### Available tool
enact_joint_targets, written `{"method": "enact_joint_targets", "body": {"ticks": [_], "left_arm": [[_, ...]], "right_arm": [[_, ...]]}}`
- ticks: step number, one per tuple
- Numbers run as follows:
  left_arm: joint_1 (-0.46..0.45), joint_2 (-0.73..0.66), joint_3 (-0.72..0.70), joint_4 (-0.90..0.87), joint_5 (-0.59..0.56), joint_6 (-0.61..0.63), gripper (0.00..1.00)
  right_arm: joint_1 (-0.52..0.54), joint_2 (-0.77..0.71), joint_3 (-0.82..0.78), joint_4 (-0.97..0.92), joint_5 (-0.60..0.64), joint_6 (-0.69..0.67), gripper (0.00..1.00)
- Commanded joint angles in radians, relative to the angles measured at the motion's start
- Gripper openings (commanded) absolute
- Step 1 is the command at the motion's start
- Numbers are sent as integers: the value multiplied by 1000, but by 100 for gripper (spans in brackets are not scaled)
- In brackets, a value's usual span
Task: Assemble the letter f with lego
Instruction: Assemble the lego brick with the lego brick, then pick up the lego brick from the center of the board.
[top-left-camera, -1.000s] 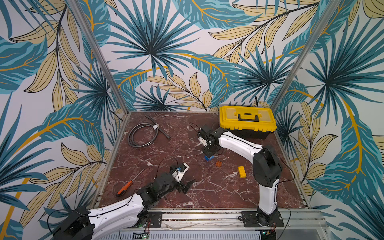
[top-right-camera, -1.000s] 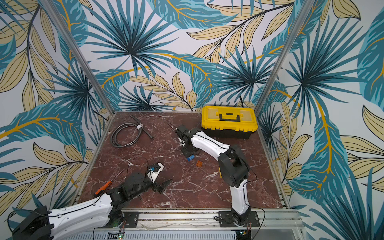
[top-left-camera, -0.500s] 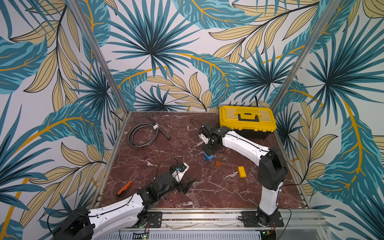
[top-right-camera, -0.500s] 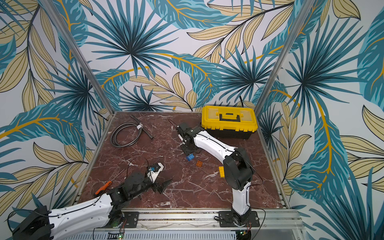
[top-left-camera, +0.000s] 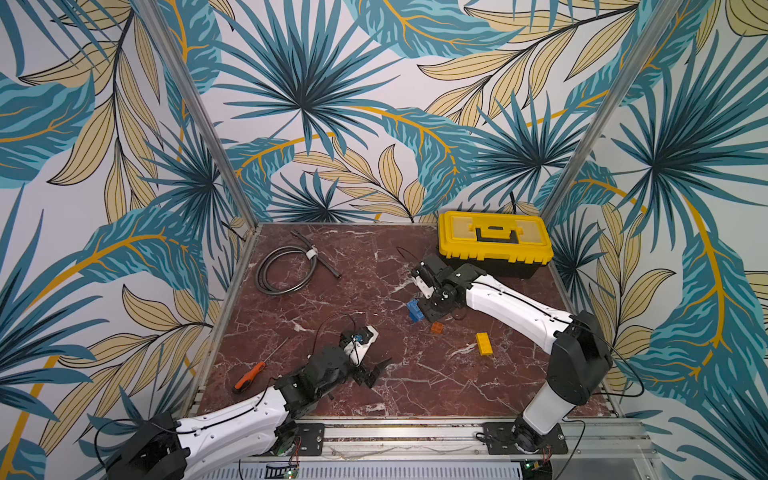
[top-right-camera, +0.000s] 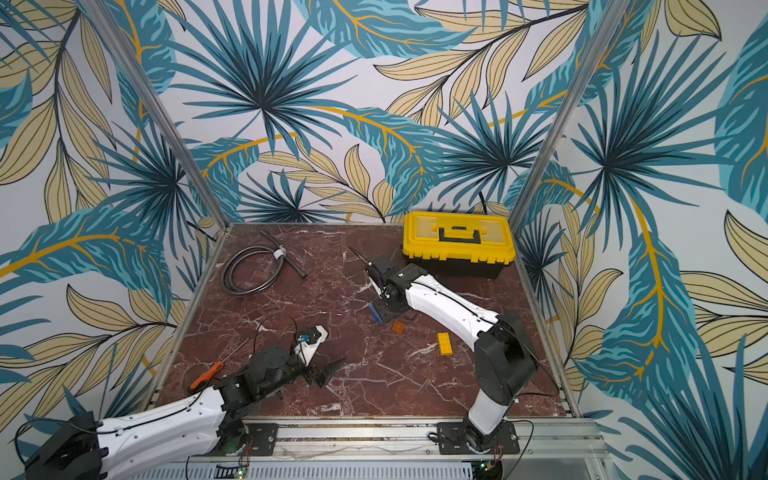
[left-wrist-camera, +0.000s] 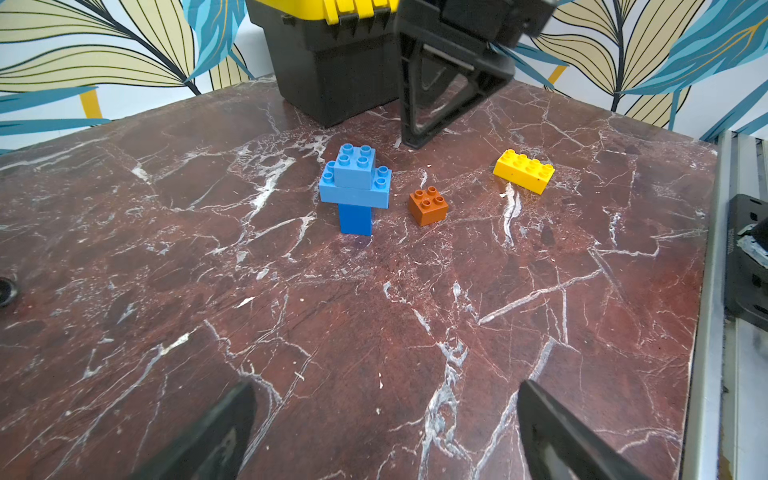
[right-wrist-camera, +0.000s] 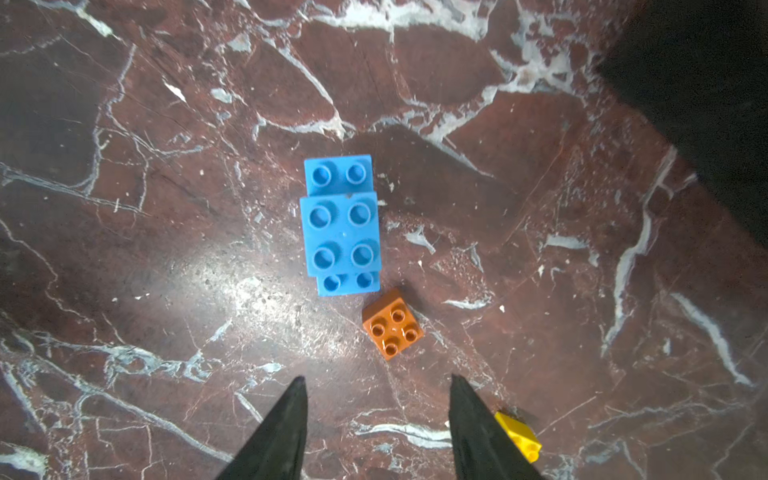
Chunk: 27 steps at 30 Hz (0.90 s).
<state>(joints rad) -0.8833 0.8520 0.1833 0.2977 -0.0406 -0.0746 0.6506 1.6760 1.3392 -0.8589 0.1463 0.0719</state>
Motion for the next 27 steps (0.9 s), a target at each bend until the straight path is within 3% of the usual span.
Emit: {"method": "enact_joint_targets", "body": {"ticks": [1, 9, 27], "left_arm": [[-5, -15, 12, 15, 12, 8, 99], [-4, -30, 5, 14, 14, 7, 99], [-3, -33, 3, 12, 13, 3, 99]], "right_arm": [[0, -56, -86, 49, -25, 60, 56], [-2, -77, -237, 164, -20, 102, 57], [-26, 63, -287, 312, 92, 118, 60]]}}
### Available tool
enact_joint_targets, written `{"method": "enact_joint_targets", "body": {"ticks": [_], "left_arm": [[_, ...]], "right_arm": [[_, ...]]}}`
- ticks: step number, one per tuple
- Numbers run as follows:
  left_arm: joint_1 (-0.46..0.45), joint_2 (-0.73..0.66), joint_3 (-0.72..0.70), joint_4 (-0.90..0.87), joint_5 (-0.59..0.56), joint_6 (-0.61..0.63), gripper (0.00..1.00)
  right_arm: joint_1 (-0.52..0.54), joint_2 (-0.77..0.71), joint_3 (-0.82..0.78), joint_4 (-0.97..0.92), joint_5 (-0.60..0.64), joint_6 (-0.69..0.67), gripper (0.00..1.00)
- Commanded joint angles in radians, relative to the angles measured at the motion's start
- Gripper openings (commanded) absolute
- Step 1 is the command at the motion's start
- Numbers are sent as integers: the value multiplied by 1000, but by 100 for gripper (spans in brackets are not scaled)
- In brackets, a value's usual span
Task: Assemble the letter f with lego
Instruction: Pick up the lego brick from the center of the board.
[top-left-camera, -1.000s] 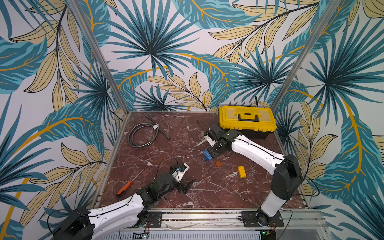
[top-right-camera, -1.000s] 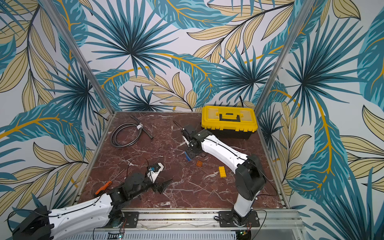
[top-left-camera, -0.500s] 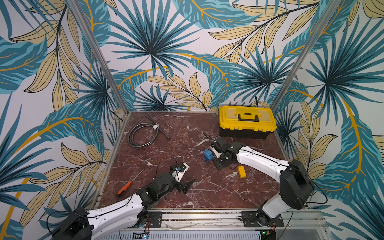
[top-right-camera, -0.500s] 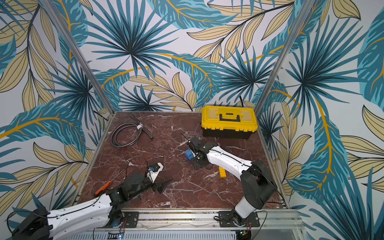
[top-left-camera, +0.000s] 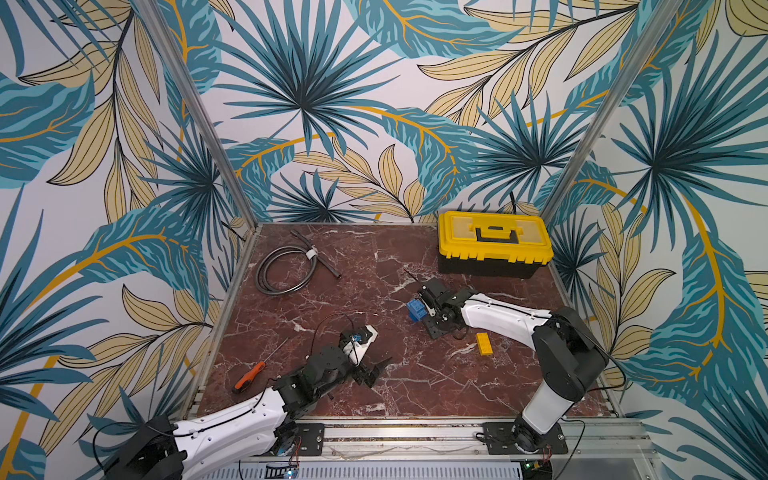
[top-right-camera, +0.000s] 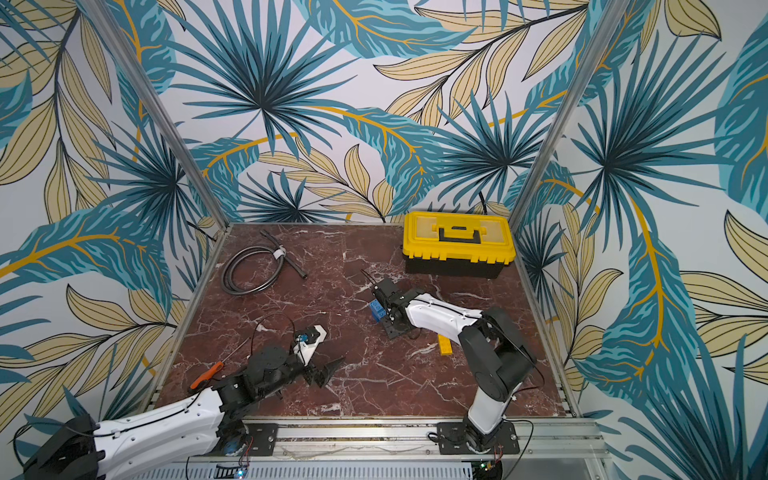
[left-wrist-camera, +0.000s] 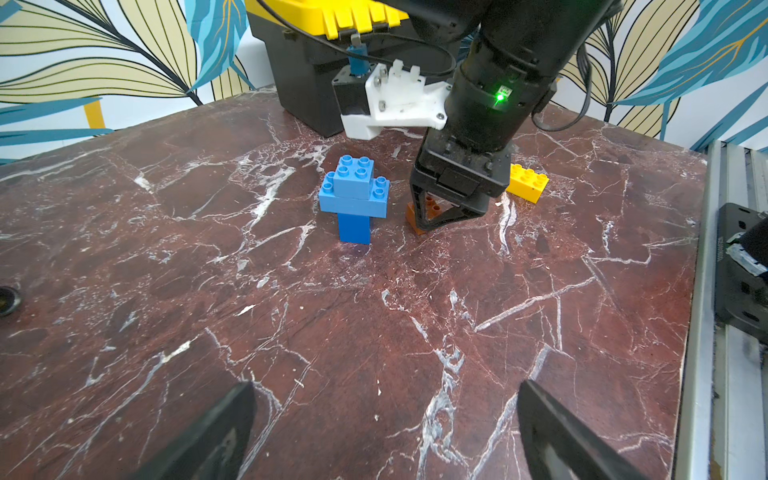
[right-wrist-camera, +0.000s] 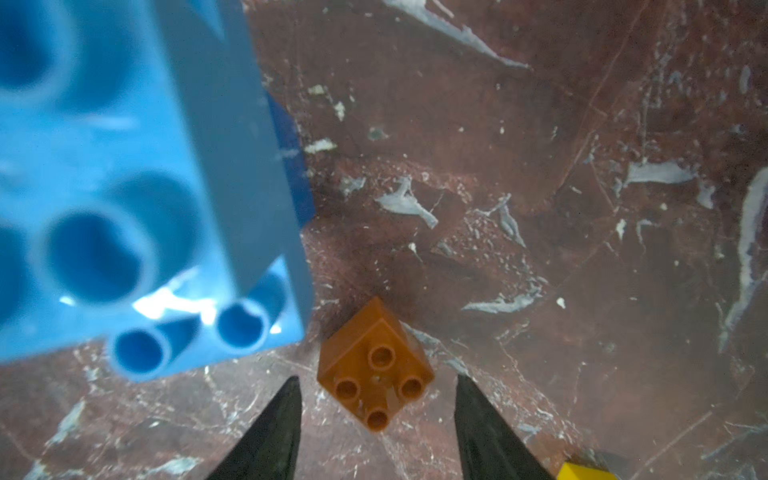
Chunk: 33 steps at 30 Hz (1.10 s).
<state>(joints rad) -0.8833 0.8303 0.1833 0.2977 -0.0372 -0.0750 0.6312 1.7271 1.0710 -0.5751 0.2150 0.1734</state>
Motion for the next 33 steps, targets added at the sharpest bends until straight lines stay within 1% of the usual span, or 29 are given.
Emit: {"method": "enact_joint_targets", "body": {"ticks": [1, 15, 24, 33], "left_arm": [[-5, -11, 4, 12, 9, 4, 99], [-4, 1, 11, 11, 10, 3, 99], [-3, 20, 22, 12, 23, 2, 99], [-4, 24, 24, 12, 23, 2, 100]], "right_arm": [[-9, 15, -19, 32, 25, 19, 60], [-45, 40, -5, 47, 20, 31, 56], [-51, 26, -18, 47, -26, 20, 55], [-54, 34, -17, 36, -49, 20, 50]]}}
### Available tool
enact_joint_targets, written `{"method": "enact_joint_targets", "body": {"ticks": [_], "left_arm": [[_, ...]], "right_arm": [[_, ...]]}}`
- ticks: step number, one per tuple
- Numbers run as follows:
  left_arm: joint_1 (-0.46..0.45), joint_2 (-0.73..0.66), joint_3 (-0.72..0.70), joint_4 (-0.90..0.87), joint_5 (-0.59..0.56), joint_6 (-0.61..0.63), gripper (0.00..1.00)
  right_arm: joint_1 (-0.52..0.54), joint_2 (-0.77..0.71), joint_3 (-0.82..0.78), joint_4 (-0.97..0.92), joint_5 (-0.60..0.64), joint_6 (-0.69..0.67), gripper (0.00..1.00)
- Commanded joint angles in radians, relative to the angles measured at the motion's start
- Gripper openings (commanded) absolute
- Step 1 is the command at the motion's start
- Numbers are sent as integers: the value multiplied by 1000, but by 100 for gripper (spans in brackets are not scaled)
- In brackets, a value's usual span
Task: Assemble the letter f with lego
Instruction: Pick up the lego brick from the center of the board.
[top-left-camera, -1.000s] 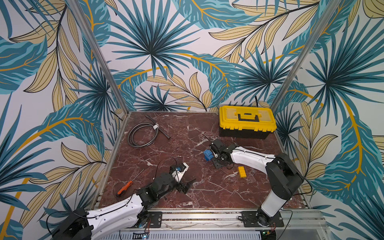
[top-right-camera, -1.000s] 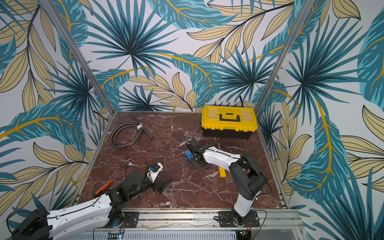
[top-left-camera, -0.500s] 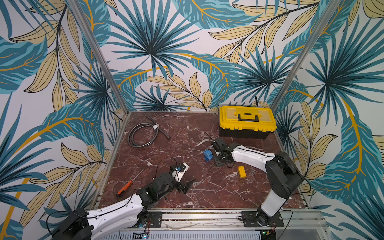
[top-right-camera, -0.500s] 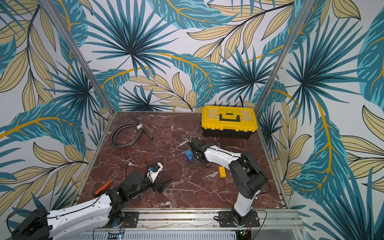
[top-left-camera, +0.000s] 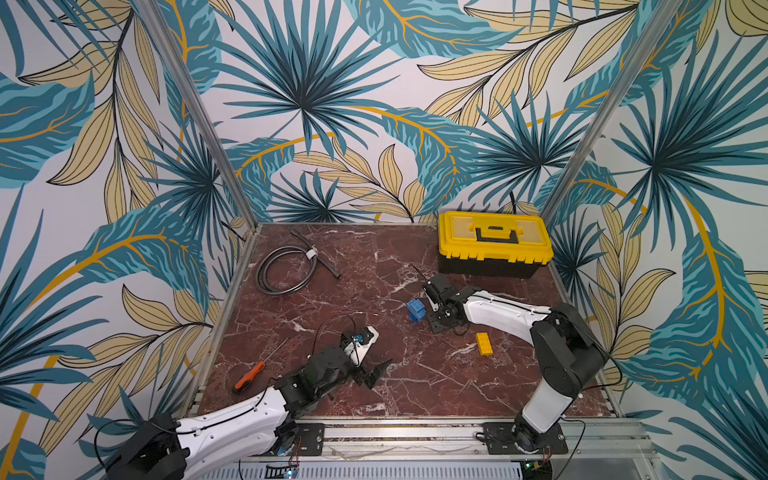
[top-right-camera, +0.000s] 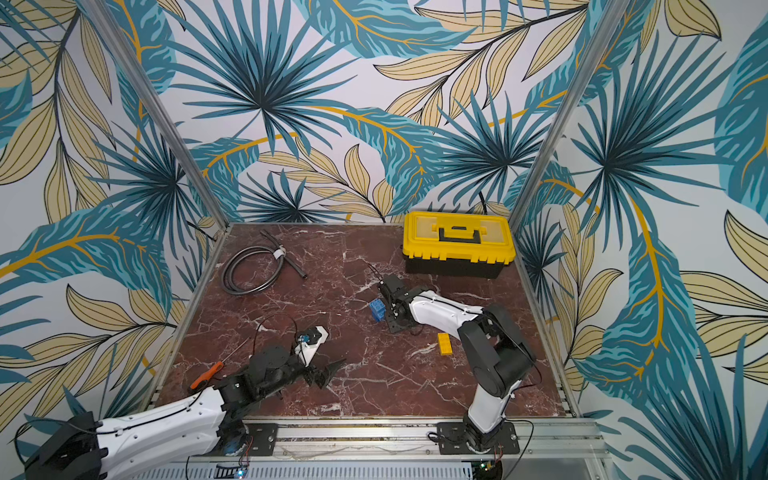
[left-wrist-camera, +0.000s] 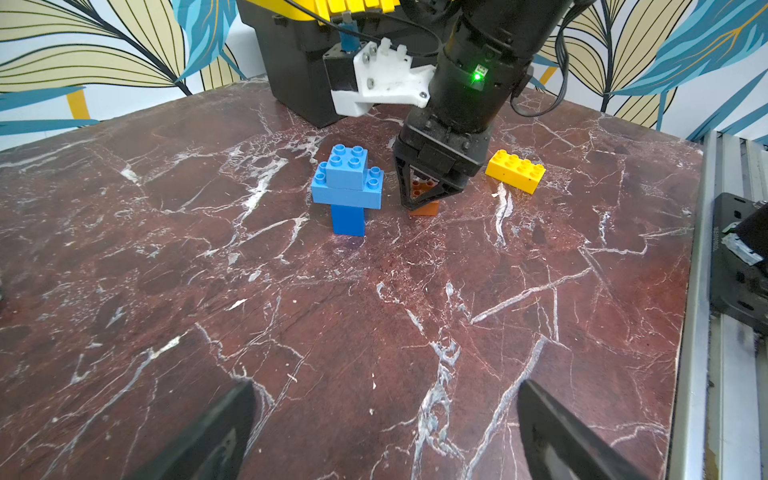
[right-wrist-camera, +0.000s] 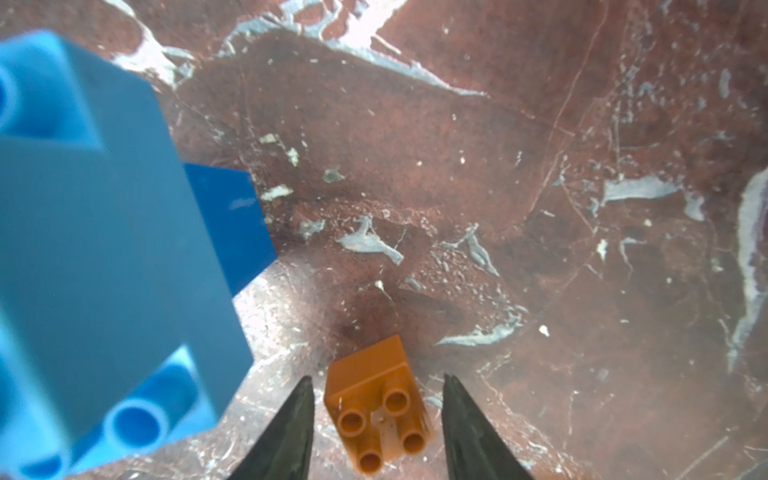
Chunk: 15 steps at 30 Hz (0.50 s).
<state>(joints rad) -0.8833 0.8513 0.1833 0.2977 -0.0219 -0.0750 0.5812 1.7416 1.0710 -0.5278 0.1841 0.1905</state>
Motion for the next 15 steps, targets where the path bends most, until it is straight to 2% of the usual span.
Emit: {"method": "enact_joint_targets", "body": {"ticks": [1, 7, 15], "left_arm": [[-3, 4, 24, 12, 9, 1, 100], [-3, 3, 22, 12, 9, 1, 100], [-3, 1, 21, 12, 10, -1, 99]], "right_arm": [[-5, 19, -17, -12, -24, 2, 50], [-10, 28, -14, -20, -27, 6, 50], [-14, 18, -29, -38, -32, 24, 44]]}}
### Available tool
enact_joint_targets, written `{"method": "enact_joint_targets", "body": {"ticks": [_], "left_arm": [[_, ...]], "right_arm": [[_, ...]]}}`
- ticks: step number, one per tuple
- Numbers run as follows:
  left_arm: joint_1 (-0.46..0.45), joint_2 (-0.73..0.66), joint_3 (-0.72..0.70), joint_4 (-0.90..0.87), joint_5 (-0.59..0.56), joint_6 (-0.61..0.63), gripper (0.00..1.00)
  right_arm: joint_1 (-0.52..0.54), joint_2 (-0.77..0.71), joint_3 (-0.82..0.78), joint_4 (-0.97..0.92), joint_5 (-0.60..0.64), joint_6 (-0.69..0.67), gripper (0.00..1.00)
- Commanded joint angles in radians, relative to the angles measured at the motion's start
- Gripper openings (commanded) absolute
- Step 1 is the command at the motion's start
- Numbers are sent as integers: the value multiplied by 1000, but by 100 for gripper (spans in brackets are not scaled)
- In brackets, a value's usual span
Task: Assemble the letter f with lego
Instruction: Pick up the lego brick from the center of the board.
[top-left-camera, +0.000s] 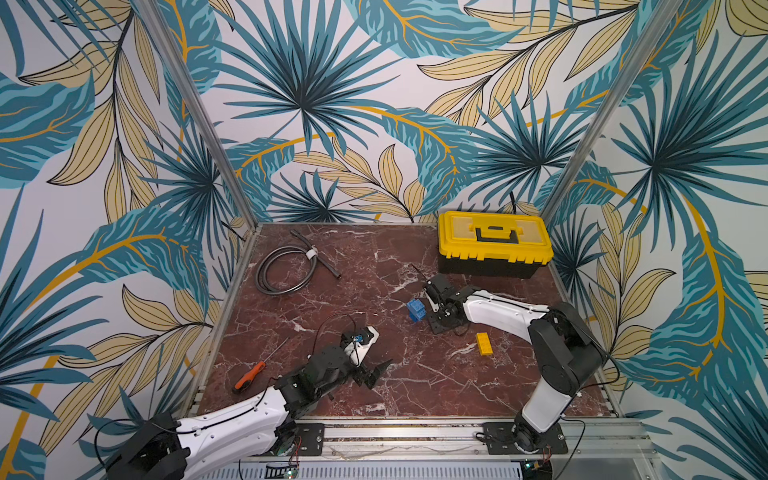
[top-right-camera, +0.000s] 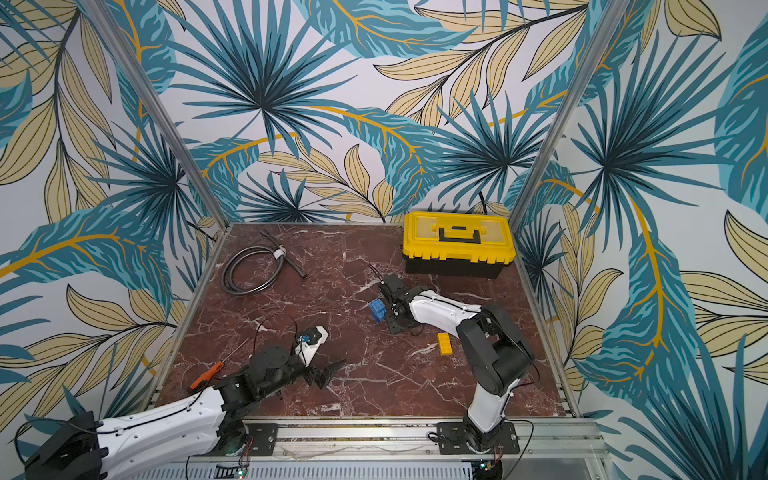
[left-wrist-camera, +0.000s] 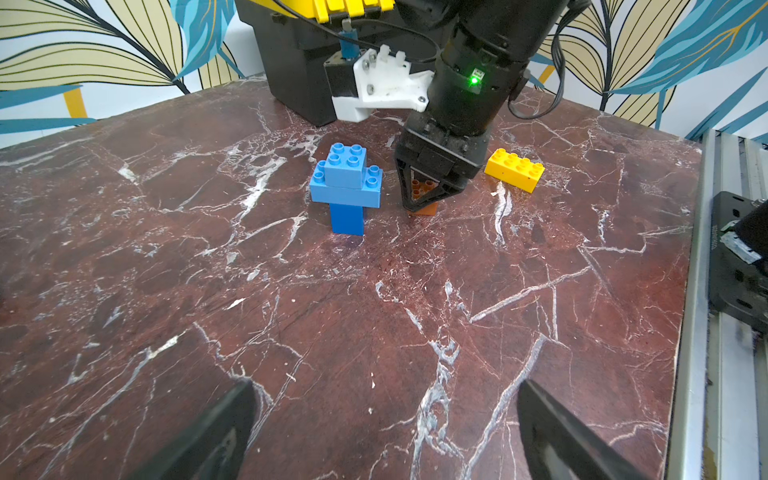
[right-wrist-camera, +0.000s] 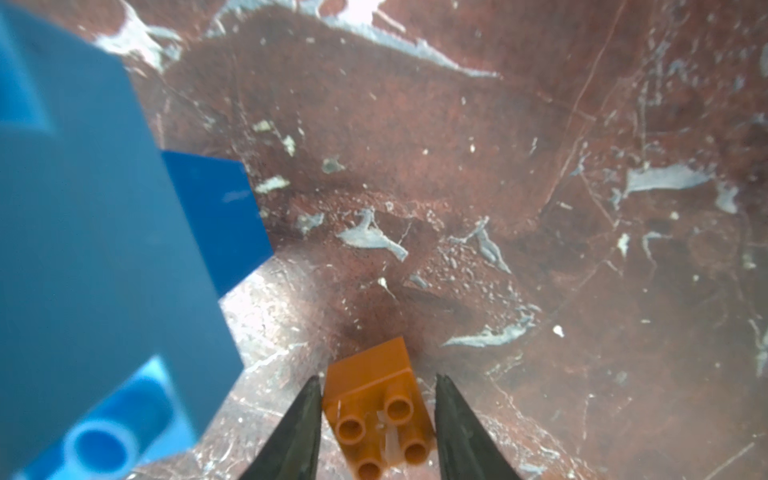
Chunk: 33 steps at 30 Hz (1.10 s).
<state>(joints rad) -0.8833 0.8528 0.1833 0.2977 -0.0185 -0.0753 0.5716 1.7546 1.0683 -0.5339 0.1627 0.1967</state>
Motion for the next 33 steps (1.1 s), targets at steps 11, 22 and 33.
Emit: {"method": "enact_joint_targets", "body": {"ticks": [11, 22, 33], "left_arm": [[-3, -1, 21, 12, 8, 0, 99], [-3, 1, 22, 12, 9, -1, 99], [-5, 3, 31, 12, 34, 6, 100]], "right_arm": [[-4, -13, -31, -54, -7, 54, 42], [-5, -23, -30, -57, 10, 54, 33], [-5, -70, 82, -183, 33, -2, 30]]}}
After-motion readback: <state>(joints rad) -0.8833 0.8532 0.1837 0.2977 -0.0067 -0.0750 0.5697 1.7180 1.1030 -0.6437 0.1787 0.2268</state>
